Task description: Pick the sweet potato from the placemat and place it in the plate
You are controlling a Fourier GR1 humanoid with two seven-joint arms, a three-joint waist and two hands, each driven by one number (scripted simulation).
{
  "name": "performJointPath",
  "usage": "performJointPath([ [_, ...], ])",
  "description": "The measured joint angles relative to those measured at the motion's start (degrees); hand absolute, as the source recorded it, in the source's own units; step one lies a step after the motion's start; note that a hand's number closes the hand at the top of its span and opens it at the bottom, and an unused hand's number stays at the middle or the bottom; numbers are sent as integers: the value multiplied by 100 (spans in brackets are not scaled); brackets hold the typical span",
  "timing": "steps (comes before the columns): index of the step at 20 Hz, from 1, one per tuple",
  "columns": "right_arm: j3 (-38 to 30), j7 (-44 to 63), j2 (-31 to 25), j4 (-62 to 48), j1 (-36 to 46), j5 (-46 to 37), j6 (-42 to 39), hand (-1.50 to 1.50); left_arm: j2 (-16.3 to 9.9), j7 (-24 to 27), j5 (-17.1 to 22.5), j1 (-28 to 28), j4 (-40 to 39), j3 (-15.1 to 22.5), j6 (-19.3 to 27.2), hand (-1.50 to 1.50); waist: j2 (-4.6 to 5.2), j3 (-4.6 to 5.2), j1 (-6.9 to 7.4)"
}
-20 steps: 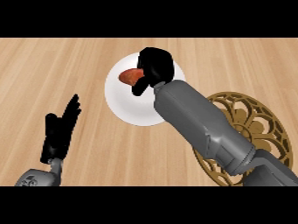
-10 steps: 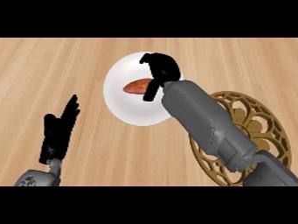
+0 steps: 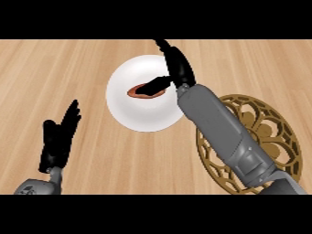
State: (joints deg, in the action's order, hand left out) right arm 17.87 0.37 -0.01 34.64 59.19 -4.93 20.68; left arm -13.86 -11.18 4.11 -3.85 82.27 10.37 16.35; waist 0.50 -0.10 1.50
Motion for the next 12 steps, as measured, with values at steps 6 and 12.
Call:
performJointPath([
  [6, -577, -887, -143, 92, -463, 496, -618, -150, -23, -157, -23, 17, 128, -98, -40, 0, -27, 5, -68],
  [12, -729, -1556, -67, -84, -603, 657, -874, -150, 47, 16, -81, 38, -33, -231, -174, 0, -30, 8, -69],
])
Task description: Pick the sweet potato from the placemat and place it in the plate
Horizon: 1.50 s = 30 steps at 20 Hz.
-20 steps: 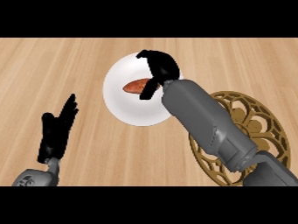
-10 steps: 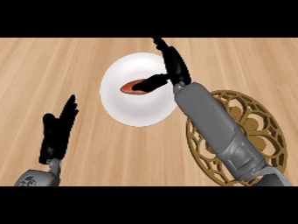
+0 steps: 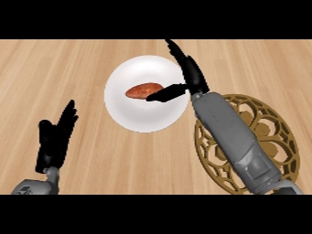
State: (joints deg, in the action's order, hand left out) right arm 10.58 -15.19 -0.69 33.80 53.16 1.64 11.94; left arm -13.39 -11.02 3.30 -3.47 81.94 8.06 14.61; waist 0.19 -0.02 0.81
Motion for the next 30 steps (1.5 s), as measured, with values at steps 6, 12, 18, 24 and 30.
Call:
performJointPath([
  [6, 141, -355, 48, -314, 67, 108, 84, -150, 93, -60, -59, 81, 88, -55, -112, 0, 1, 0, 24],
  [12, 349, -272, 57, -499, 62, 87, 433, -150, 159, -81, -186, 94, 127, -113, -151, 0, 0, 1, 22],
  [18, 380, -332, 56, -901, 184, 57, 650, -150, 173, -253, -200, -25, 174, -241, -261, 0, 6, 1, 36],
  [24, 167, -532, 14, -1326, 299, -102, 792, -150, 250, -135, -308, 26, 115, -303, -291, 0, 11, 0, 28],
  [30, -11, -594, -103, -1448, 193, -296, 724, -150, 316, -165, -357, -11, 98, -385, -353, 0, 4, 1, 3],
])
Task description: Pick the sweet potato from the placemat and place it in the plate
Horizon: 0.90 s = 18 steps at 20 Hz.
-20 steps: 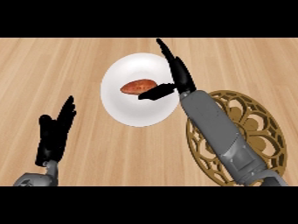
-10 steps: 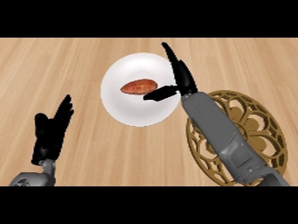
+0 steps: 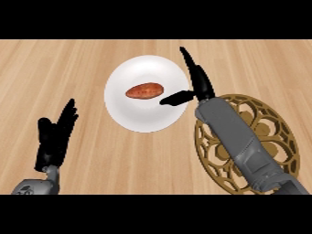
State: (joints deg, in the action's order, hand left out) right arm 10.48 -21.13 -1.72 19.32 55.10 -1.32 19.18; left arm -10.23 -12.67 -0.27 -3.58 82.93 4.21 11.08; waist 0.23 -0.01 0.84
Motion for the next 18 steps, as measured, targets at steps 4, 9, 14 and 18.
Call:
performJointPath([
  [4, -159, -222, -121, -117, -157, -73, 37, -150, 18, 55, -40, 120, 53, -13, -60, 0, 3, -1, 7],
  [9, -379, -346, -335, -53, -267, -107, 0, -150, 90, 86, -123, 164, 46, -35, -66, 0, 1, -1, -5],
  [14, -622, -514, -483, -173, -290, -131, -6, -150, 120, 150, -128, 106, -44, -136, -131, 0, 7, -1, 5],
  [18, -768, -507, -653, -184, -371, -155, 49, -150, 176, 52, -165, 138, 80, -111, -142, 0, 1, -1, 1],
])
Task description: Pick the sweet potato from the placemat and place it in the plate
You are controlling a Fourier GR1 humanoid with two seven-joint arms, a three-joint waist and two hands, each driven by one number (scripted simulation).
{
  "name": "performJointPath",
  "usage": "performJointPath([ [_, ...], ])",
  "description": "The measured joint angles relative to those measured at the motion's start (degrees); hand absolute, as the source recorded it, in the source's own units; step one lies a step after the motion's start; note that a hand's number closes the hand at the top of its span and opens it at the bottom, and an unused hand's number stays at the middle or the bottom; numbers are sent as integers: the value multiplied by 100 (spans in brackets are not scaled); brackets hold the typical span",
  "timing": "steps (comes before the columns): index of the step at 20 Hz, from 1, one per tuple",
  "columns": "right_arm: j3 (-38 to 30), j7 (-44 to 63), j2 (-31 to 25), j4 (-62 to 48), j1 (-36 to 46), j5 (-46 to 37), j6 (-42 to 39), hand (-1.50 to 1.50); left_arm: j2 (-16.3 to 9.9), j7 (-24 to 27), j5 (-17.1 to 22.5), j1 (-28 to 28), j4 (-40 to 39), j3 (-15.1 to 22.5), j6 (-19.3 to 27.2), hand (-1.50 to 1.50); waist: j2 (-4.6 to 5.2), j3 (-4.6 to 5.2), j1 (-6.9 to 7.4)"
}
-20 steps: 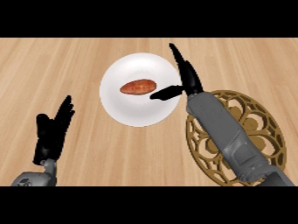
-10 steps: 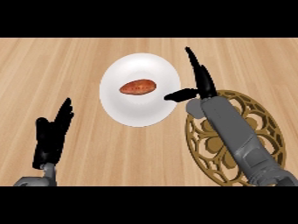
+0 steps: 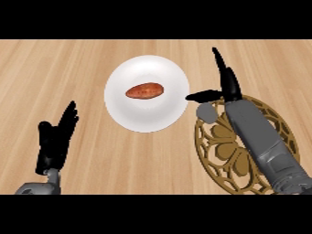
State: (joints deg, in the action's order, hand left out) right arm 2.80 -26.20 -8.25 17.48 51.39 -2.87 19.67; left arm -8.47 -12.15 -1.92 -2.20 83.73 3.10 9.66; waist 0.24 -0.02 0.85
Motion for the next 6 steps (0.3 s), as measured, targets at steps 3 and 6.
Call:
performJointPath([
  [3, -117, -80, -25, -123, 21, -37, 80, -150, -1, 122, -30, 34, -89, -42, -52, 0, 5, 0, 12],
  [6, -113, 27, -139, 46, -129, -118, 10, -150, 51, 83, -66, 23, -88, -60, -37, 0, -8, 1, -16],
])
